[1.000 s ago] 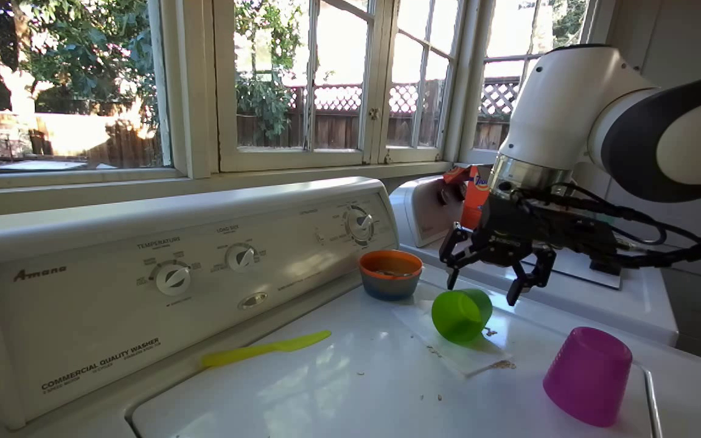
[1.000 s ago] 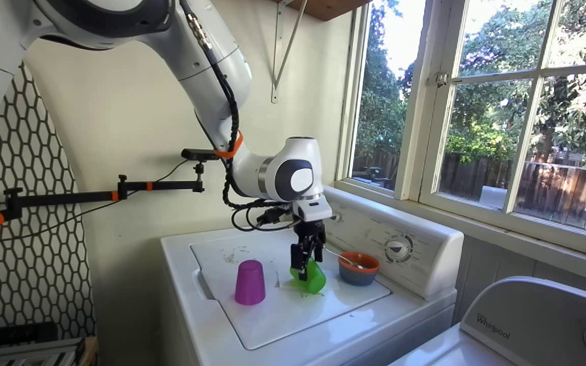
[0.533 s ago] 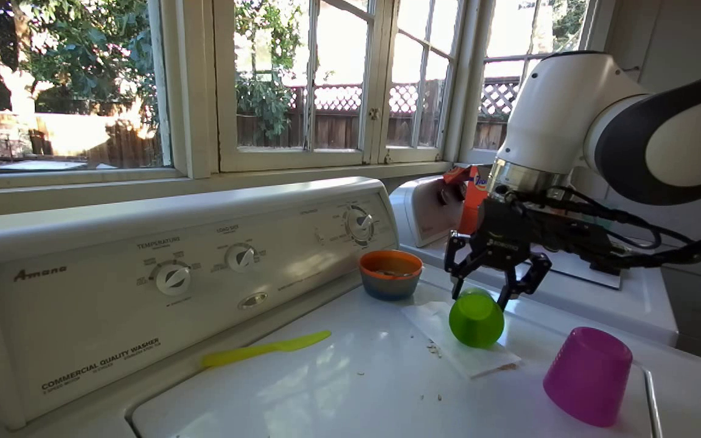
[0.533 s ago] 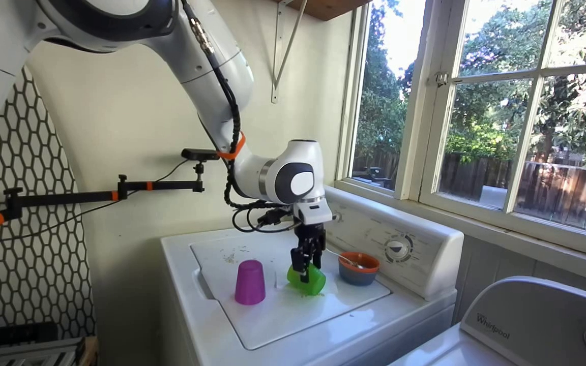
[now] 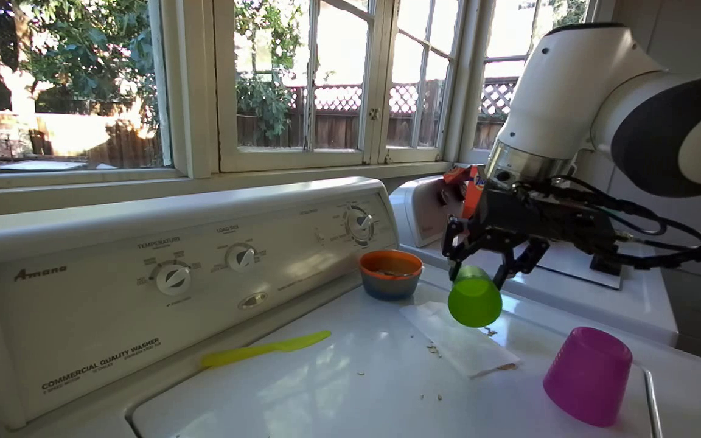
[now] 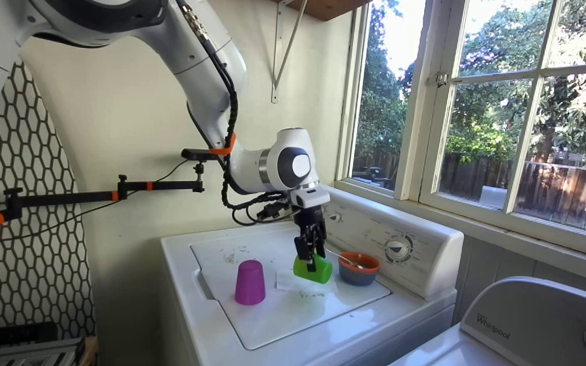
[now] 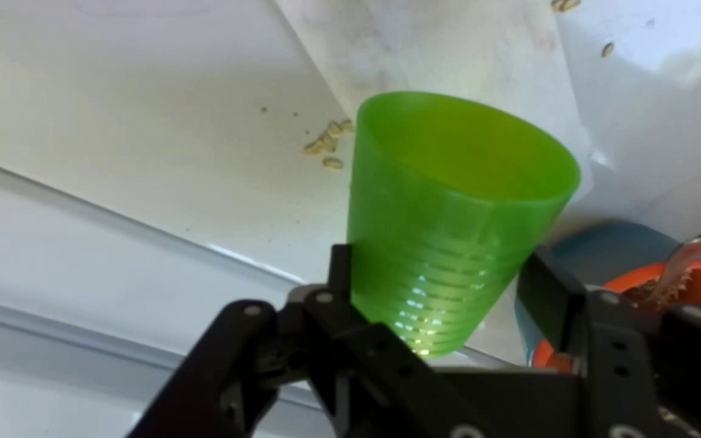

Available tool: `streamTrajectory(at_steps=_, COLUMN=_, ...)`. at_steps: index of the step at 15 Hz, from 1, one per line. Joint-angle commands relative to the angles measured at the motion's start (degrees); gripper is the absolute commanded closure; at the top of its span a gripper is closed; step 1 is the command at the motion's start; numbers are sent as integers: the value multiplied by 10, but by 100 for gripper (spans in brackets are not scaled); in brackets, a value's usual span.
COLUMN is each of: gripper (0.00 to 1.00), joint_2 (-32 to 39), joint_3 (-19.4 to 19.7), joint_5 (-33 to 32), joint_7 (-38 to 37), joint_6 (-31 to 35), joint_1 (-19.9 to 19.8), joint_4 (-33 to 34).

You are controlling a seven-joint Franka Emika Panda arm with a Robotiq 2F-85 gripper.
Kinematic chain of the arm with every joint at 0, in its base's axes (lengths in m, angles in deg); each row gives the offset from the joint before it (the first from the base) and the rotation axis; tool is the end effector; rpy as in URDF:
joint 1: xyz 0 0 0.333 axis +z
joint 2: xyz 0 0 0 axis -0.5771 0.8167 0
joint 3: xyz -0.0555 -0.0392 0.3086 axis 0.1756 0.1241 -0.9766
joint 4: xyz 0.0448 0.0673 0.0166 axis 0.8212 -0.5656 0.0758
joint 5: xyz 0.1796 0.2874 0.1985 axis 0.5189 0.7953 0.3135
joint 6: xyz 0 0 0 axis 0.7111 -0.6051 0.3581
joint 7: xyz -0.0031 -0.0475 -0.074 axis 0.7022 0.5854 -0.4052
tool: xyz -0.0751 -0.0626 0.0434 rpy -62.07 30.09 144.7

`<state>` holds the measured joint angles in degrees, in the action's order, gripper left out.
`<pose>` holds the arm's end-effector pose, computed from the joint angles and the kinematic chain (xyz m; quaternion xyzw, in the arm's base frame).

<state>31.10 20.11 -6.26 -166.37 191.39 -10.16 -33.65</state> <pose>0.5495 0.2693 0.2989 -0.9210 0.3566 -0.1566 0.0018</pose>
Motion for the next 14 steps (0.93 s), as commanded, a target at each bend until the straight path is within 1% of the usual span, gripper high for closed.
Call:
streamTrajectory(at_steps=1, gripper=55, joint_2=-26, joint_3=5, joint_5=-98, joint_7=-58, joint_6=-70, joint_1=32, joint_4=0)
streamTrajectory(at_steps=5, gripper=55, joint_2=-34, joint_3=-31, joint_5=-175, joint_7=-99, joint_6=-183, joint_1=42, joint_4=10)
streamTrajectory(at_steps=7, gripper=55, joint_2=-33, joint_3=-54, joint_5=-204, joint_7=-113, joint_6=-242, joint_1=42, joint_4=19)
streamTrajectory(at_steps=10, gripper=55, joint_2=-30, joint_3=-85, joint_5=-223, joint_7=-121, joint_6=-306, joint_1=36, joint_4=29)
streamTrajectory(at_steps=14, gripper=55, joint_2=-24, joint_3=-111, joint_5=-247, joint_7=-138, joint_6=-382, joint_1=38, joint_4=42)
